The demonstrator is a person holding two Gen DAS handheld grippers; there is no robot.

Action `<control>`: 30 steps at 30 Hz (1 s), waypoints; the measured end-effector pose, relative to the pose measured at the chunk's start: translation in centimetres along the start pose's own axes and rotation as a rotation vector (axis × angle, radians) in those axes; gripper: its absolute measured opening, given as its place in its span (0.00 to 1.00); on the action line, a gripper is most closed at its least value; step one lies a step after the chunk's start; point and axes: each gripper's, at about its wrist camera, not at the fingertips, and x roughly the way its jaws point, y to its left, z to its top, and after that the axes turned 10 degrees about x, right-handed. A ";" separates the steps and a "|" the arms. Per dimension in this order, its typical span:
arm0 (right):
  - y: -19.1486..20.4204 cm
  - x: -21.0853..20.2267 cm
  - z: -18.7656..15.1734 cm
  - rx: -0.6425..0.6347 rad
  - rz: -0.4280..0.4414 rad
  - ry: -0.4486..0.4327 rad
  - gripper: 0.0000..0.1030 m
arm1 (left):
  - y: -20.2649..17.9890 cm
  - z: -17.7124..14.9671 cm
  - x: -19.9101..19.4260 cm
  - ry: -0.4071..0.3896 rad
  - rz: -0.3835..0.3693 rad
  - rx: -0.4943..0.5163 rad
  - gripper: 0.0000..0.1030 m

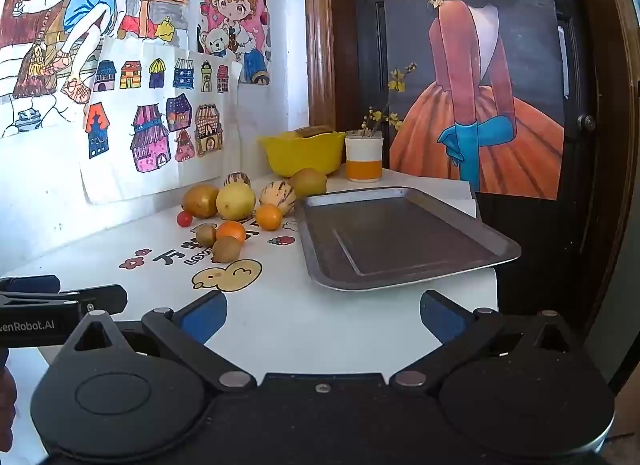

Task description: Organize fruits

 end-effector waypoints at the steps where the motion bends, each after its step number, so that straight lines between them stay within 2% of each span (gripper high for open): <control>1: 0.0 0.0 0.0 0.002 0.000 0.000 0.99 | 0.0 0.0 0.0 0.000 0.000 0.000 0.99; 30: 0.0 0.1 -0.2 0.001 -0.003 0.011 0.99 | 0.0 -0.5 0.3 0.004 -0.006 -0.008 0.99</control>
